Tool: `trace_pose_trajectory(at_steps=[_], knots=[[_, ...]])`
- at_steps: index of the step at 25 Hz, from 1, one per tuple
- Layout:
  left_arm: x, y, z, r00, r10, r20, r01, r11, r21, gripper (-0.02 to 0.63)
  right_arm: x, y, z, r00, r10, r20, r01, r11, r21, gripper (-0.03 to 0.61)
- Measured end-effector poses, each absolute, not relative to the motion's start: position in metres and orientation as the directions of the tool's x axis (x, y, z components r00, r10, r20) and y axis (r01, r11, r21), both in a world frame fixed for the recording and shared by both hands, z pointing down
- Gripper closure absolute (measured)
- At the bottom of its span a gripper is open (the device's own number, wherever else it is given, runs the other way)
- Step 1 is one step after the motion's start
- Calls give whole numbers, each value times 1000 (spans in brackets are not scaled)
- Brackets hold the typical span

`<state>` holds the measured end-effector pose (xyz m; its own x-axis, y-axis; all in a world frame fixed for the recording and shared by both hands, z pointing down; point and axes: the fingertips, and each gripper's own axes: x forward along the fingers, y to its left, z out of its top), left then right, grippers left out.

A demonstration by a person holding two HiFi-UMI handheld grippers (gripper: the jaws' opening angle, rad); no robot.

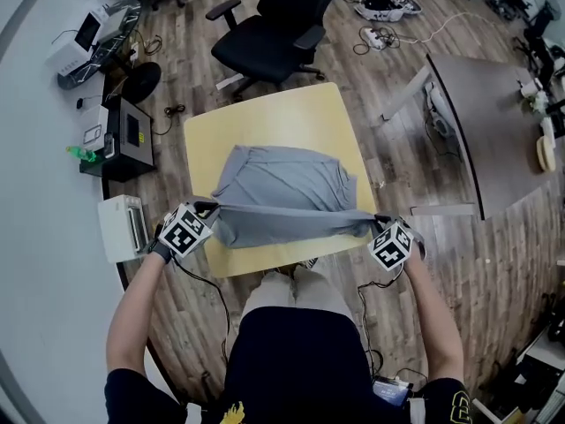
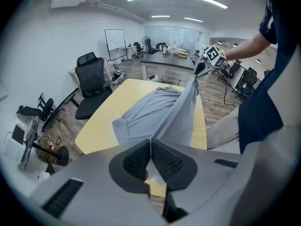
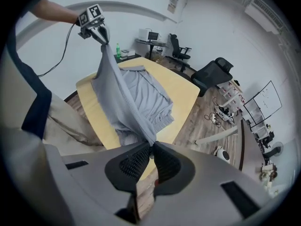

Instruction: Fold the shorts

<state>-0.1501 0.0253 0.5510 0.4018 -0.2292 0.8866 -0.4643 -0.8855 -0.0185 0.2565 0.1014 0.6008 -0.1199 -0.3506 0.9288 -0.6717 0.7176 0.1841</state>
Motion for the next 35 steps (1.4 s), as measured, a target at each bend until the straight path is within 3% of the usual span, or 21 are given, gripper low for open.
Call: trace_pose_trajectory(at_steps=[10,19,35], knots=[[-147,-100,577,384,-222,896,-422,-906,-43,592,247,32,630,-43,-319,947,-767,617,173,532],[-136,-178,601,405,-321,856,-556,-830,-49,592,246,-14,648,10,-347,938,-851,489,190,531],[-124,-247,629,386,-385,838,-604,-792,-85,592,260,-81,677,15,-331,943,-891,425,163,531]])
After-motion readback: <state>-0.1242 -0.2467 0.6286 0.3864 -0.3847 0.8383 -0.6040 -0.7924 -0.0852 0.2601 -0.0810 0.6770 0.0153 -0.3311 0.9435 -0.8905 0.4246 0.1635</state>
